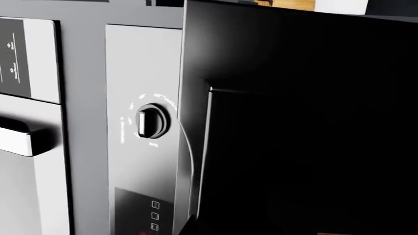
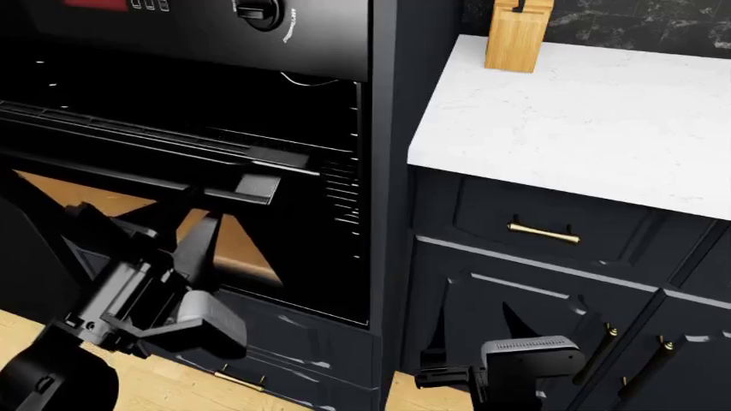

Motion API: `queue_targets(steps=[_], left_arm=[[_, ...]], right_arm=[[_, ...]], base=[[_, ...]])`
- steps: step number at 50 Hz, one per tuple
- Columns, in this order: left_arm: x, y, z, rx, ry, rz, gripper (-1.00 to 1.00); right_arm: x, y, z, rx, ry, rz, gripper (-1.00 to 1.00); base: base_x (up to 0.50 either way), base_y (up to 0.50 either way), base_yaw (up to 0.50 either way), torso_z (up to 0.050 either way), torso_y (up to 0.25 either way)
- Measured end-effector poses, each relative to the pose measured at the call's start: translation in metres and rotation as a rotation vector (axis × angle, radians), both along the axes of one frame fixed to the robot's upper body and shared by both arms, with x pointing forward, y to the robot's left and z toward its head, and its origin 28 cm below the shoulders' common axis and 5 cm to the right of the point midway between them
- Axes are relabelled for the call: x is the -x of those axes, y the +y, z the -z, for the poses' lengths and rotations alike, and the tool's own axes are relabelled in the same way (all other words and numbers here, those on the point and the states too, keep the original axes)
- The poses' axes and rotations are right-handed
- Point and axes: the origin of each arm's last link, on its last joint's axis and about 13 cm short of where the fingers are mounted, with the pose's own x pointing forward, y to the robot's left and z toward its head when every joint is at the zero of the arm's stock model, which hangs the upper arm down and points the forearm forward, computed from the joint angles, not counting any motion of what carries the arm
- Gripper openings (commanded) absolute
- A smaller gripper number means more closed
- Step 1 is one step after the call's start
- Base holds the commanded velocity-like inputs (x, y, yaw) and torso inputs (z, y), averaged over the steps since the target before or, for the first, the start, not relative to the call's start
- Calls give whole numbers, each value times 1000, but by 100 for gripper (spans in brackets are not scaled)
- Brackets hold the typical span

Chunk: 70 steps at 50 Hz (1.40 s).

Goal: Open the oven door

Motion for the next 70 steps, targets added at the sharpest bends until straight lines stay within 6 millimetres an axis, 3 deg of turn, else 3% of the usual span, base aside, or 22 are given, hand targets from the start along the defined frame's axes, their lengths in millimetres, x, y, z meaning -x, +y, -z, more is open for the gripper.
queue_targets(steps=[70], left_arm=[[49,6,33,69,-29,-46,-100]], right_arm=[[-1,1,0,3,-1,-3,100]], base=[[-3,3,6,2,7]])
